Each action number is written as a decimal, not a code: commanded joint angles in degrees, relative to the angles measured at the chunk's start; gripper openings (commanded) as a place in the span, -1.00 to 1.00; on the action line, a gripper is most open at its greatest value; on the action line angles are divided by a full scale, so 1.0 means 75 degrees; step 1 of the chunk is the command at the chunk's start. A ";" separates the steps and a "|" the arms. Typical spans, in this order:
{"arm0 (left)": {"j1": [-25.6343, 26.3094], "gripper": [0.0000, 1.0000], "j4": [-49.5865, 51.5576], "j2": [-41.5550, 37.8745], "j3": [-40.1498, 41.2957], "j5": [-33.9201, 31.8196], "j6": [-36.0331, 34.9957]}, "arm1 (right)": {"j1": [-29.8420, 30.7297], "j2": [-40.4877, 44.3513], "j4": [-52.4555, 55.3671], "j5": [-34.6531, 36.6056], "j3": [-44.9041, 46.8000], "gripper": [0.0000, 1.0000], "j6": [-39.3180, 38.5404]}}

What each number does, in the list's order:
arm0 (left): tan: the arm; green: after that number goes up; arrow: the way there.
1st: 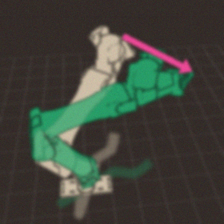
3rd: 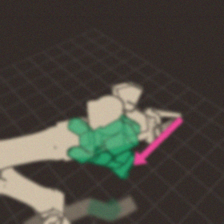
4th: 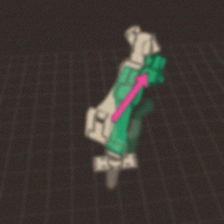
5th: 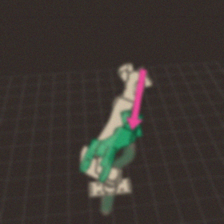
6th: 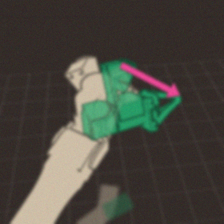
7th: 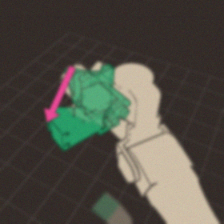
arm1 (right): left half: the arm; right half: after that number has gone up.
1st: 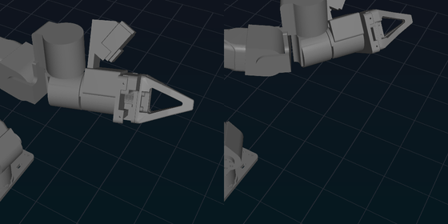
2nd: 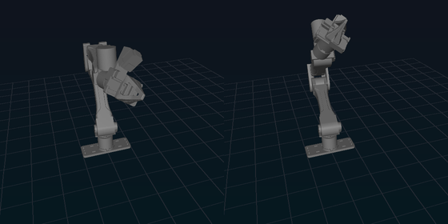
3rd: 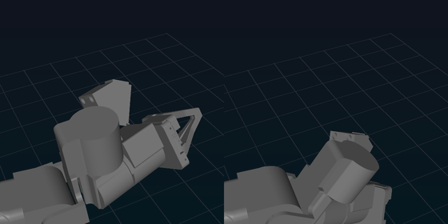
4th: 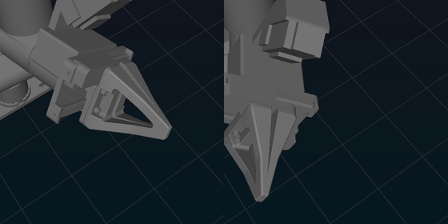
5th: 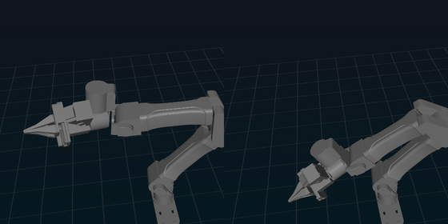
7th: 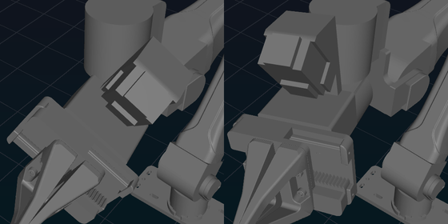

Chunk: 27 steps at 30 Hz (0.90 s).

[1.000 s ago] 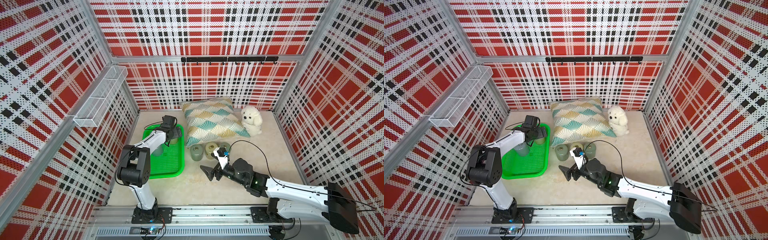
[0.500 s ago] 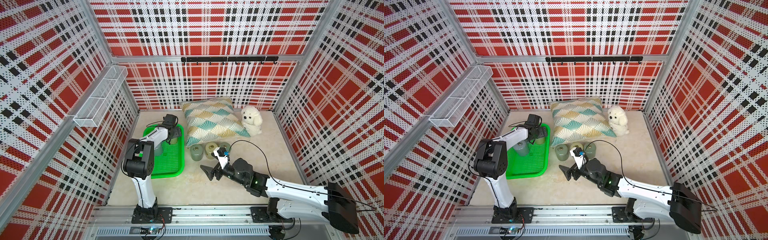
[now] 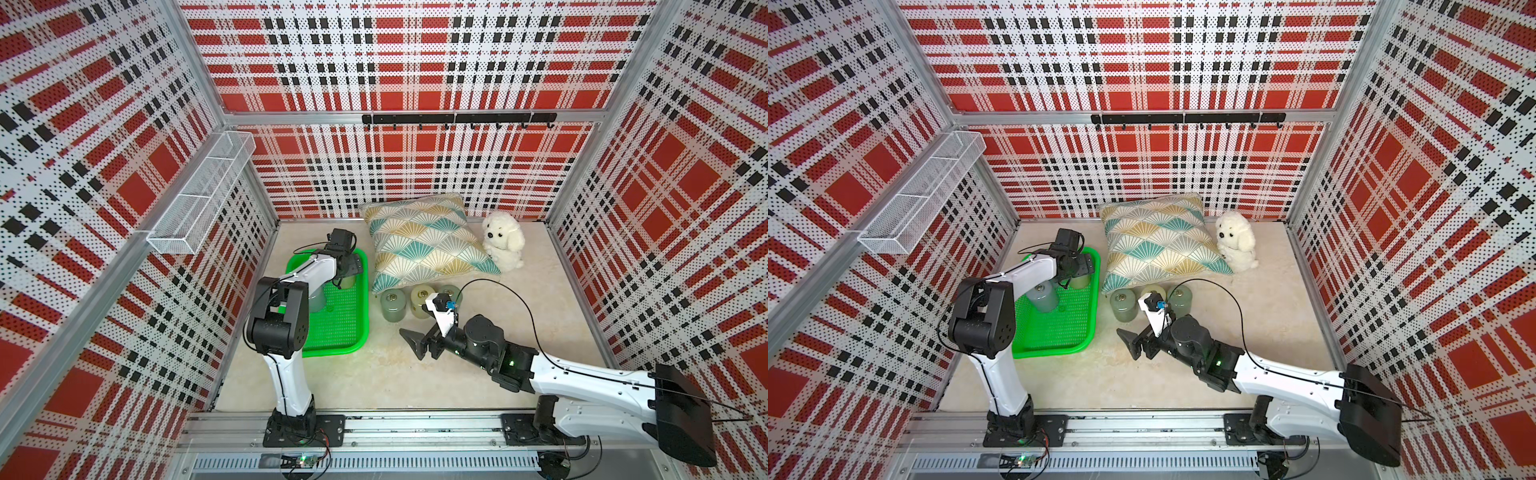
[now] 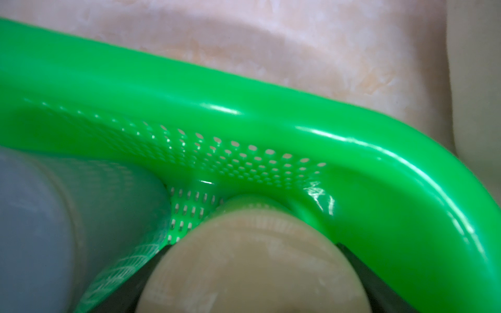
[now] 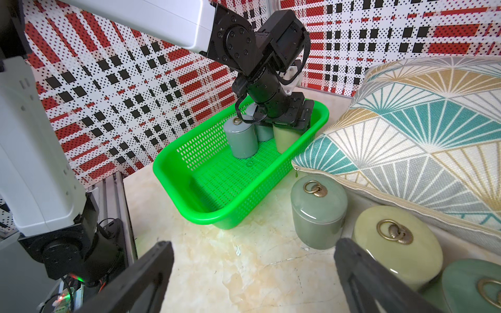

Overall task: Take the tea canister out of the basket
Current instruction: Pick up the tea canister from the basket.

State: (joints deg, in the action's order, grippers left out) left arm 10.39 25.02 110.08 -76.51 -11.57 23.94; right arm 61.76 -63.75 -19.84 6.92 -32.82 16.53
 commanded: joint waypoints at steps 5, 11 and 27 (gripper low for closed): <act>0.0081 0.86 0.0392 0.0360 -0.0121 0.0122 0.0026 | 0.0052 -0.0136 0.0125 0.0118 -0.0253 1.00 -0.0025; 0.0067 0.89 0.0400 0.0462 -0.0158 0.0114 -0.0012 | 0.0054 -0.0177 0.0195 0.0138 -0.0297 1.00 -0.0025; 0.0306 0.51 0.0551 -0.0103 -0.0135 0.0083 0.0083 | 0.0062 -0.0340 0.0494 0.0179 -0.0486 1.00 0.0022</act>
State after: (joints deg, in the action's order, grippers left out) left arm 10.68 26.96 112.09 -77.21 -11.94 24.08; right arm 61.76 -65.60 -16.91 7.79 -34.41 16.56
